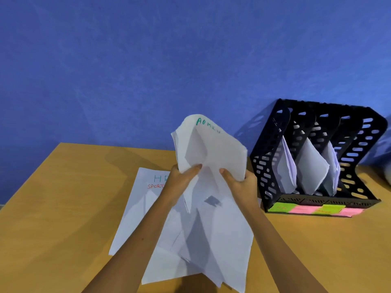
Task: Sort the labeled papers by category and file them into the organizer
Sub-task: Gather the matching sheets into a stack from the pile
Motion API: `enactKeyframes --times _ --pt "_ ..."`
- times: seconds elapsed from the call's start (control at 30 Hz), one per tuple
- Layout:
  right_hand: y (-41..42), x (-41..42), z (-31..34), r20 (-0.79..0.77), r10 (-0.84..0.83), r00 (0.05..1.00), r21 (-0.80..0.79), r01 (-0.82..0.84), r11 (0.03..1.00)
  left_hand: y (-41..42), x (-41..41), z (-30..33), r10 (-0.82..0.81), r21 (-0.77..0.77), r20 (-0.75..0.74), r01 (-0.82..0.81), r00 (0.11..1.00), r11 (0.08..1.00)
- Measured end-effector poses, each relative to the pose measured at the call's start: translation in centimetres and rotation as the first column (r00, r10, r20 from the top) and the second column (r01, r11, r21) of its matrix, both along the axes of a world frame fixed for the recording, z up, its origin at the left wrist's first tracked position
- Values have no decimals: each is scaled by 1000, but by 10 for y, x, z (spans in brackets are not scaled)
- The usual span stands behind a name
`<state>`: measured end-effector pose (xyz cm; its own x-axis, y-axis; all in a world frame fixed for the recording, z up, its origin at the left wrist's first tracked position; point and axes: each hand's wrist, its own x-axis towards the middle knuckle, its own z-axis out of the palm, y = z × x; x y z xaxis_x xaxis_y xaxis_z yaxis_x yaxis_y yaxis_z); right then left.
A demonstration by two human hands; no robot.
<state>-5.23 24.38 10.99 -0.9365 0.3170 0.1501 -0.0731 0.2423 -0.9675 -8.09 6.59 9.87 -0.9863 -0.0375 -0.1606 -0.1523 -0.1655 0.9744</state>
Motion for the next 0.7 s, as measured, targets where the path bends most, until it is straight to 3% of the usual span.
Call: enactKeyframes --times 0.2,0.43,0.57,0.7 --pt "3 13 -34 148 23 989 -108 -7 994 2 19 -25 36 -183 3 -35 999 983" --pt "19 7 -15 176 95 980 -142 -71 987 1 14 -5 42 -215 -15 -44 999 976" --pt "47 -1 45 -13 167 986 -157 -167 973 5 -4 29 -95 -196 -68 80 993 977" --pt "94 -4 111 -129 135 982 -35 -141 989 14 -10 59 -230 -243 -98 201 968 949"
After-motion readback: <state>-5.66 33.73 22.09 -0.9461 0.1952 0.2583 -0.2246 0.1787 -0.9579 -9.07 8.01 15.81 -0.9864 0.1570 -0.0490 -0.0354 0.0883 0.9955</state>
